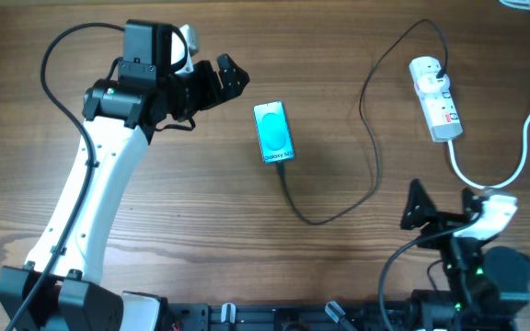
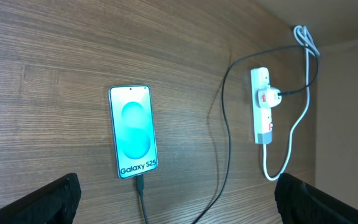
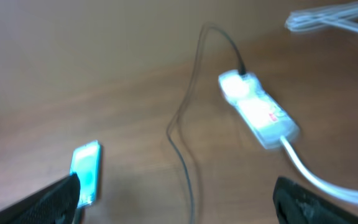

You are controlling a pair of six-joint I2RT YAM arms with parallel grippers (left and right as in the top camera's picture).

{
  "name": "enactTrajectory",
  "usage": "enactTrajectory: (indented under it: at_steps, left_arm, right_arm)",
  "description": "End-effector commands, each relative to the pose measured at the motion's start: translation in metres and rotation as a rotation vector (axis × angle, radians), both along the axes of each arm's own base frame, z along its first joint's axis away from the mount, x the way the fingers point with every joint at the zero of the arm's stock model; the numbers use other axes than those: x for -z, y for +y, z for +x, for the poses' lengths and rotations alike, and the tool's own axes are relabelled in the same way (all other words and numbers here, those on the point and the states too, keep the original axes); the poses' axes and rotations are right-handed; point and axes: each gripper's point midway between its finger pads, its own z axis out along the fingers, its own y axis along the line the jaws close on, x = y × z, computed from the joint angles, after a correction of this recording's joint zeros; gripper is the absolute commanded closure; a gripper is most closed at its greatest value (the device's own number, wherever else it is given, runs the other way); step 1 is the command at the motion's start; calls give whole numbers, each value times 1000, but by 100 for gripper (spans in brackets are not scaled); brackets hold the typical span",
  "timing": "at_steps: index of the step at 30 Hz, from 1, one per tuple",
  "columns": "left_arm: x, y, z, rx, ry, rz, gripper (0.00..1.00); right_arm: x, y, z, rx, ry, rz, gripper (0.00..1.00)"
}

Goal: Plug charger to phone and switch on socket

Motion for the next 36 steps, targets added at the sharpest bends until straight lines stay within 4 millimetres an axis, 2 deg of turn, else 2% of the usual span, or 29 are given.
enactTrajectory:
  at_steps: [1, 5, 12, 16, 19, 25, 36]
  left_arm:
    - [1, 0, 1, 2, -4, 7, 0]
    - [1, 0, 1, 2, -5, 7, 0]
    - [1, 0, 1, 2, -4, 6, 0]
    - [1, 0, 1, 2, -4, 6, 0]
    - [1, 0, 1, 2, -4, 6, 0]
    - [1, 0, 1, 2, -4, 6, 0]
    - [1, 0, 1, 2, -4, 6, 0]
  right_arm:
    - [14, 19, 9, -116, -103, -6, 0]
    - [24, 20, 25, -131, -197, -38, 0]
    - [25, 18, 34, -129, -310, -145, 0]
    - [27, 9, 36, -76, -311, -152, 0]
    - [35, 4, 37, -53, -276, -182, 0]
    - [36, 2, 37, -63, -279, -351, 0]
    - [37, -3, 37, -28, -268, -327, 0]
